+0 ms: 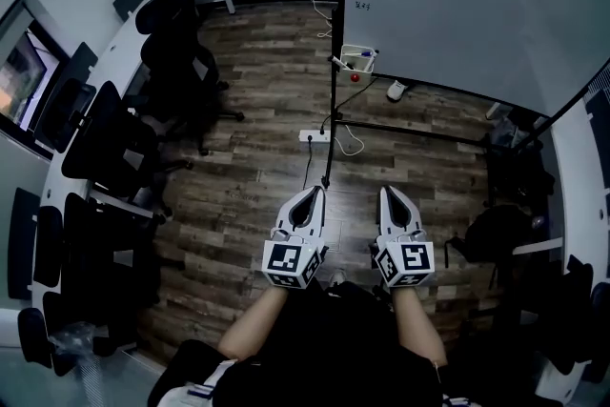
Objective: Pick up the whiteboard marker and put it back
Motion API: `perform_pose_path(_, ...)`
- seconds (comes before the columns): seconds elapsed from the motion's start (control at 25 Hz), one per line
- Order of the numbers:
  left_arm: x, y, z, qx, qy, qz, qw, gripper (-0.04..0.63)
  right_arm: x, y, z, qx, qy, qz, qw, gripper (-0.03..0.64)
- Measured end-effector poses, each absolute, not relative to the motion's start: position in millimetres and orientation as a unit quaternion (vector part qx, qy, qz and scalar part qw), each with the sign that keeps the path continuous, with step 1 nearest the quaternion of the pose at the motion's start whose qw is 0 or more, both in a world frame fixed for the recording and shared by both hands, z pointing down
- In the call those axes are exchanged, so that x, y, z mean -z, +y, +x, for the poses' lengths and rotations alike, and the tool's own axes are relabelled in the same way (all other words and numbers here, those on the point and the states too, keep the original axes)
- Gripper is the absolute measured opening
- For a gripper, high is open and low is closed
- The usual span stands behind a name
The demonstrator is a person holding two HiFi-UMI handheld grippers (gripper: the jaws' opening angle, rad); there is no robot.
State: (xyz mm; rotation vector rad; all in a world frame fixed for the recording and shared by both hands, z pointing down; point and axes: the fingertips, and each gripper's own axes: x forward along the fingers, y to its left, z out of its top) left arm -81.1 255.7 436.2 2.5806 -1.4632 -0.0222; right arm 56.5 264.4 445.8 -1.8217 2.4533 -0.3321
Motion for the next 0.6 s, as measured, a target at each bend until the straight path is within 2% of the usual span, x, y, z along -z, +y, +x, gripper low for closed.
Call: perform_pose_path(0.6, -441, 213, -64, 0.001, -0.48, 0.873, 0.089, 0.008, -456, 227, 68, 0.121, 0.789, -0.601, 0.033, 0.008)
